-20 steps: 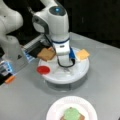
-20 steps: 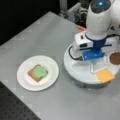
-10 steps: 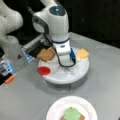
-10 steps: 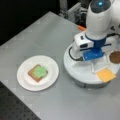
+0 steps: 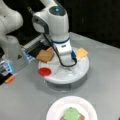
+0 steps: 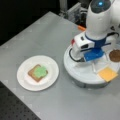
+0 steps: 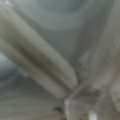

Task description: Ingredient selection for cheeseburger or sandwich

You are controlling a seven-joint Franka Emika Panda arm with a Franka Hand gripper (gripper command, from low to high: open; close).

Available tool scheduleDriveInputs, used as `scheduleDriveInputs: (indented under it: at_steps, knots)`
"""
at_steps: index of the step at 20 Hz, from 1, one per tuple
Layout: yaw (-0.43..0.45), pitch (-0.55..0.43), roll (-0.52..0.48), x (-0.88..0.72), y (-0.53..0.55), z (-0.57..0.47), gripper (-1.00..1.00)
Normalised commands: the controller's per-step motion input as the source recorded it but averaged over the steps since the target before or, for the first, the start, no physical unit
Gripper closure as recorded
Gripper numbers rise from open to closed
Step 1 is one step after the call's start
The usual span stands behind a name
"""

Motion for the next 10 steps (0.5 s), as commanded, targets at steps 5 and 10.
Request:
scheduleDriveInputs:
  at_steps: [5, 10]
  knots:
    - [0.362, 0.007, 0.010, 0.10, 0.02, 0.04, -1.00]
    - [0.414, 0.014, -0.004, 0.15, 0.03, 0.03, -1.00]
